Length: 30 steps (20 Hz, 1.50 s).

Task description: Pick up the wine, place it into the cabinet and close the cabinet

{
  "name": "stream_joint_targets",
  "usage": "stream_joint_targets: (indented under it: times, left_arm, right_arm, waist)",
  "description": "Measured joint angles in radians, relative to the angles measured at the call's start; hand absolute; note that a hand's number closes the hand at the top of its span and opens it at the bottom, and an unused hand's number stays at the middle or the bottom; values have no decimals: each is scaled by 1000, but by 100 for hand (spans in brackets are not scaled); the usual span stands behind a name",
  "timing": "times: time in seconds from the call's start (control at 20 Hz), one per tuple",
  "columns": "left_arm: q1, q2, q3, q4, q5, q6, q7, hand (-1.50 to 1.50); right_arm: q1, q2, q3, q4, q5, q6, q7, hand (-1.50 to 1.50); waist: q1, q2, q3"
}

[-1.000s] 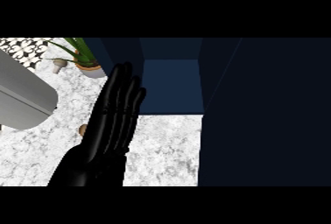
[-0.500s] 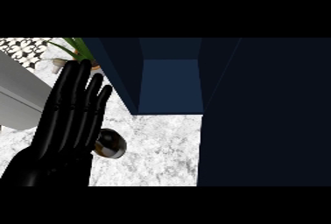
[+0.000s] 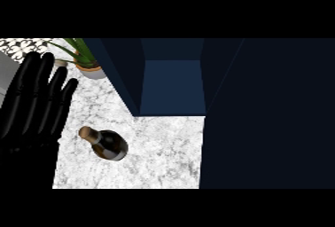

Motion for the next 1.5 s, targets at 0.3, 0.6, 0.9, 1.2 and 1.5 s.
stream_joint_targets:
  times: [0.3,0.6,0.9,1.2,1.5]
  left_arm:
    - [85,39,83,-15,84,-31,-47,-150]
    - [209,63,174,-14,228,-83,-173,-150]
    - [317,61,228,40,317,-137,-304,-150]
    - [435,43,249,135,389,-203,-473,-150]
    - [491,22,268,282,436,-269,-650,-150]
  right_arm:
    - [5,4,25,0,7,-11,-5,-150]
    - [-19,2,16,0,10,-22,12,-150]
    - [-31,-1,26,-3,14,-36,22,-150]
    - [-27,-1,39,-2,19,-46,15,-150]
    - [-32,-13,31,-4,21,-47,20,-150]
  waist:
    - [-1,0,0]
    - [-1,2,-1]
    - [-4,1,-1]
    - [-5,1,-1]
    - [-6,1,-1]
